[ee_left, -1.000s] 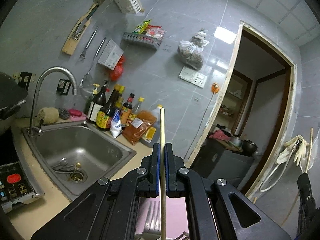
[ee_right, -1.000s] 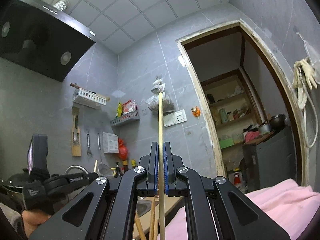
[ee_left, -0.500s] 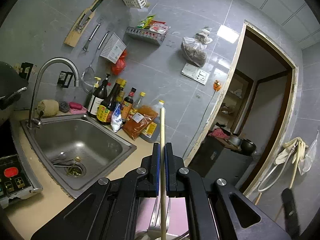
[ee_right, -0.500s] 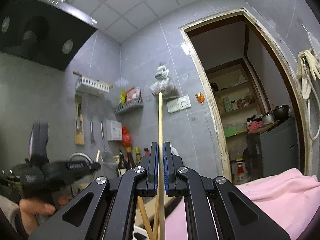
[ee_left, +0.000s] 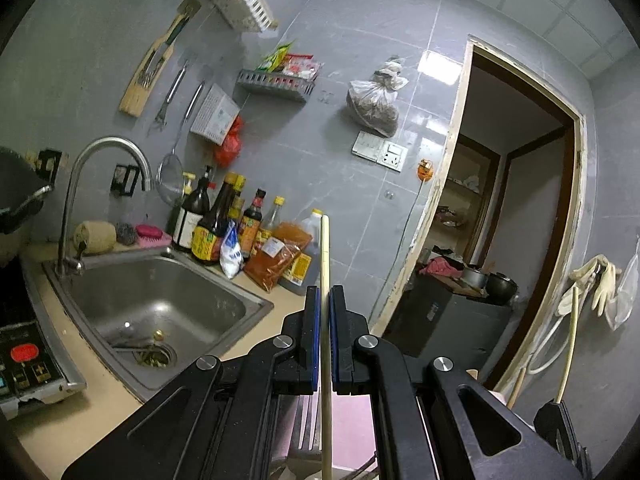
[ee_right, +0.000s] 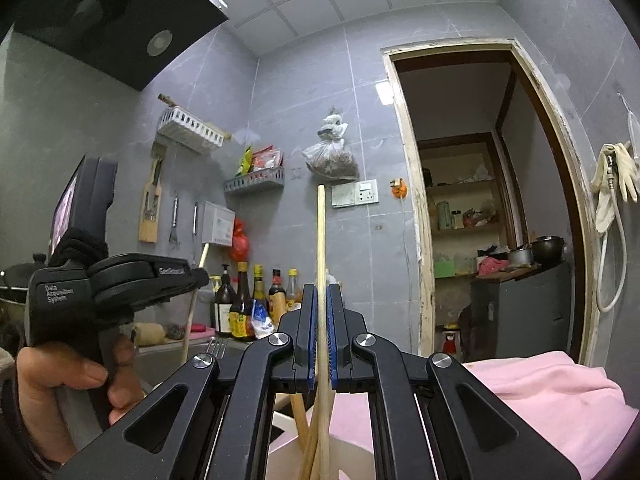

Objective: Organize utensils
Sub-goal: 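Lower both chopsticks into the white holder and open both tools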

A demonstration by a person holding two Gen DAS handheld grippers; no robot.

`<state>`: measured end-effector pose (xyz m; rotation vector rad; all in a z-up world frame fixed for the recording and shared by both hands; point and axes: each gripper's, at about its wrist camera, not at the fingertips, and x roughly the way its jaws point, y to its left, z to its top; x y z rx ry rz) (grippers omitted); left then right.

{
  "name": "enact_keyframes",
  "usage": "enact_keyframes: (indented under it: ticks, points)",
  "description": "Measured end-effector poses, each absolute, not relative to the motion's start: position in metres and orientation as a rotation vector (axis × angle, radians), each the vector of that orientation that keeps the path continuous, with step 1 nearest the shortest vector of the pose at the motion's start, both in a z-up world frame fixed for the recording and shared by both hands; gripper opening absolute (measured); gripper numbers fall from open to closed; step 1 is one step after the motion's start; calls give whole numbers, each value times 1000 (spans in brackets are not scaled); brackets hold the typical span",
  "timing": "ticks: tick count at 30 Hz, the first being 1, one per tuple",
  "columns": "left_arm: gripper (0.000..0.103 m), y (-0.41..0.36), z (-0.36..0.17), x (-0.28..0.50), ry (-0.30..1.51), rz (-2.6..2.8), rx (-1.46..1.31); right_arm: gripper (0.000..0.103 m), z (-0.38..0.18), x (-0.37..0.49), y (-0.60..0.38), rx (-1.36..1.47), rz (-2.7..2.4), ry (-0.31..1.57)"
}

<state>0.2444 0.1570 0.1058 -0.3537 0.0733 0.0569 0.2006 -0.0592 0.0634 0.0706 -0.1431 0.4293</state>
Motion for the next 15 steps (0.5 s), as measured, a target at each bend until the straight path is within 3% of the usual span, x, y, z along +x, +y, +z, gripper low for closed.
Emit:
enact_keyframes:
  ticks: [15]
  points:
    - [2, 141, 68, 241, 222, 46, -285, 3, 56, 208, -58, 58, 414, -44]
